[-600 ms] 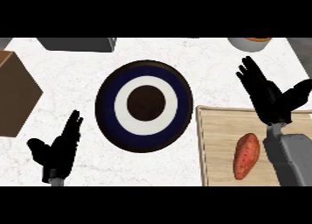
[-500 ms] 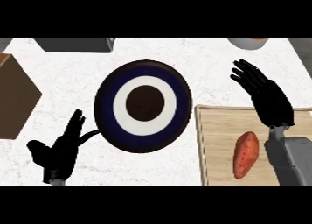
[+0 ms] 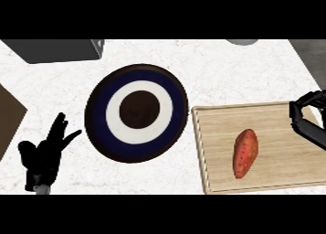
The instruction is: Pick the sweet potato from the tray and place it in the plate
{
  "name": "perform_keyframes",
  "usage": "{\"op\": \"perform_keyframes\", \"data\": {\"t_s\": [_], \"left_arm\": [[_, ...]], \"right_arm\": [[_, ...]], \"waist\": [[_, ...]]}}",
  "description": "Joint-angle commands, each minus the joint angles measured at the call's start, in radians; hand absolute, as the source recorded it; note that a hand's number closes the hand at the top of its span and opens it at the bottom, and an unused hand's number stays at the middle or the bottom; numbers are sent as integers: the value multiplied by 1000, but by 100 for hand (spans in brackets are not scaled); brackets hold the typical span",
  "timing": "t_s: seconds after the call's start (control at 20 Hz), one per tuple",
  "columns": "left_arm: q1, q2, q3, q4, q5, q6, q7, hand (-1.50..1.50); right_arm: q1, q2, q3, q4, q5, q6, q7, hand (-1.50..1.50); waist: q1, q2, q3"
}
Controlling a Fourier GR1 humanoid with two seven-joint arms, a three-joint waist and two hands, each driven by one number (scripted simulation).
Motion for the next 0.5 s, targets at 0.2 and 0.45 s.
{"op": "perform_keyframes", "data": {"t_s": [0.2,0.45], "left_arm": [[-48,24,-17,8,-26,5,75,0],[-56,-9,-68,-49,-79,43,122,0]], "right_arm": [[218,358,-24,18,-344,159,-359,-150],[364,202,24,86,-59,304,-622,-150]], "waist": [[18,12,9],[70,14,1]]}}
